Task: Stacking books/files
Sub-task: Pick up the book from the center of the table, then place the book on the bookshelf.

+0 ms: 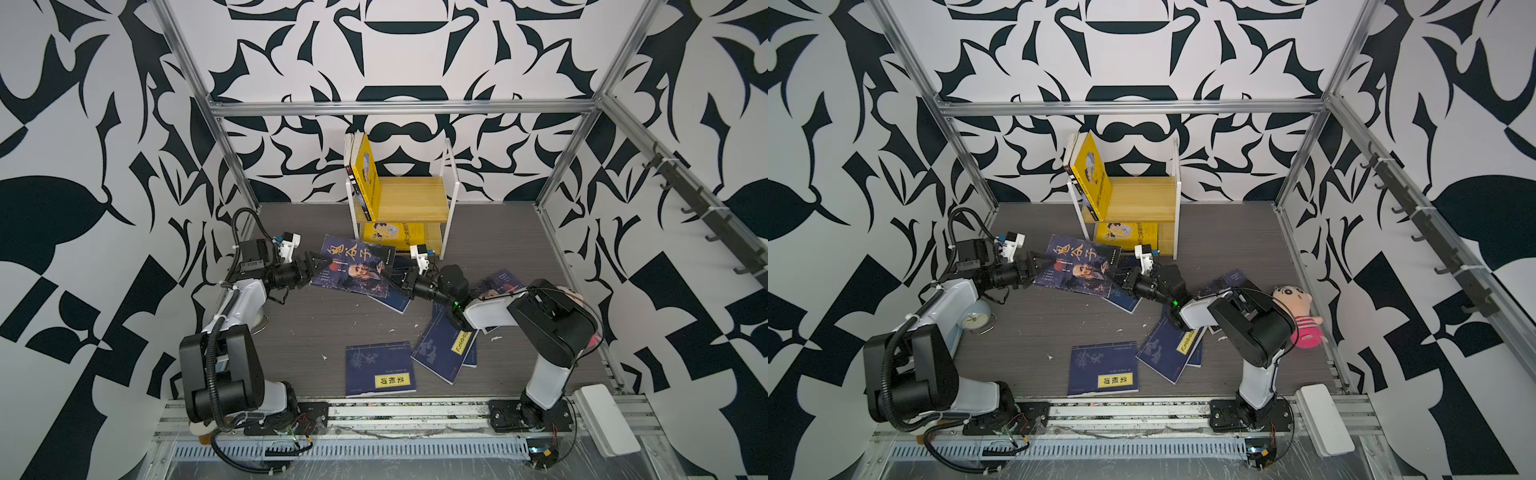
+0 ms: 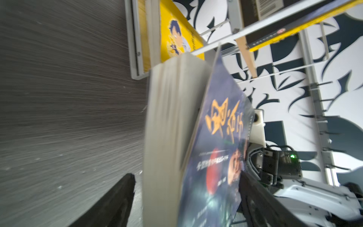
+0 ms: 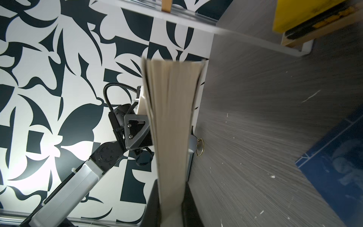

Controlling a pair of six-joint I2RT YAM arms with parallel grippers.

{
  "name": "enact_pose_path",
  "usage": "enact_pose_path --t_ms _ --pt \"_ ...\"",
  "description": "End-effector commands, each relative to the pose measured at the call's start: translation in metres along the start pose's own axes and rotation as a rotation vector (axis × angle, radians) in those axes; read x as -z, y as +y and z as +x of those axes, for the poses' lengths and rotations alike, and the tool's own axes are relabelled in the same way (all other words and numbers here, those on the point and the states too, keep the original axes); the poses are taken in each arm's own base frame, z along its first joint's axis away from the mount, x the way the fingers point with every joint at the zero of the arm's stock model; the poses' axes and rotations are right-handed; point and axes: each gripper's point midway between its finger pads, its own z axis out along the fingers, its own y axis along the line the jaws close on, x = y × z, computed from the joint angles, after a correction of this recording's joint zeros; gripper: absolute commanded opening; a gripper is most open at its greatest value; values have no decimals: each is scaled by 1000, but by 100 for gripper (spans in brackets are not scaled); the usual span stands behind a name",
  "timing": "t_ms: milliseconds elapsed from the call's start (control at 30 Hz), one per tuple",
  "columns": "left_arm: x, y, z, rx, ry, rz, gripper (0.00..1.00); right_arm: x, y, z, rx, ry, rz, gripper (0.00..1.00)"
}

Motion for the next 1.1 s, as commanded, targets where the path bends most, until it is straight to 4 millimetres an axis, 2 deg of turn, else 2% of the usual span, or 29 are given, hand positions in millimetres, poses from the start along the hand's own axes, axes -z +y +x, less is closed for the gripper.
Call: enact_pose_path --t_ms 0,100,200,233,300,433,533,600,700,867,1067 --pt "-3 -23 -4 -1 15 103 72 -5 66 -4 109 19 -213 0" --pt "-2 -25 -10 16 13 98 51 -4 62 -4 99 16 -204 0" --pt "-1 -26 -11 17 11 92 24 0 56 -3 109 12 -182 1" --pt "-1 -26 -11 16 9 87 14 2 53 -4 117 9 -169 8" --pt "1 -27 -9 8 3 85 1 8 47 -7 141 -5 -125 23" --pt "6 -35 -5 -17 -11 99 0 28 31 -9 267 -16 39 41" --pt "9 -42 -2 -25 -31 114 0 47 20 -10 467 17 260 52" --pt "11 -43 -2 -11 -42 110 0 64 22 -17 612 9 400 57" --pt "11 -38 -2 51 -63 81 0 74 36 -14 889 36 532 61" --pt "9 -33 -3 158 -79 76 0 53 54 8 1355 167 703 62" --pt "4 -37 -1 198 -68 83 0 15 64 26 1673 193 769 61"
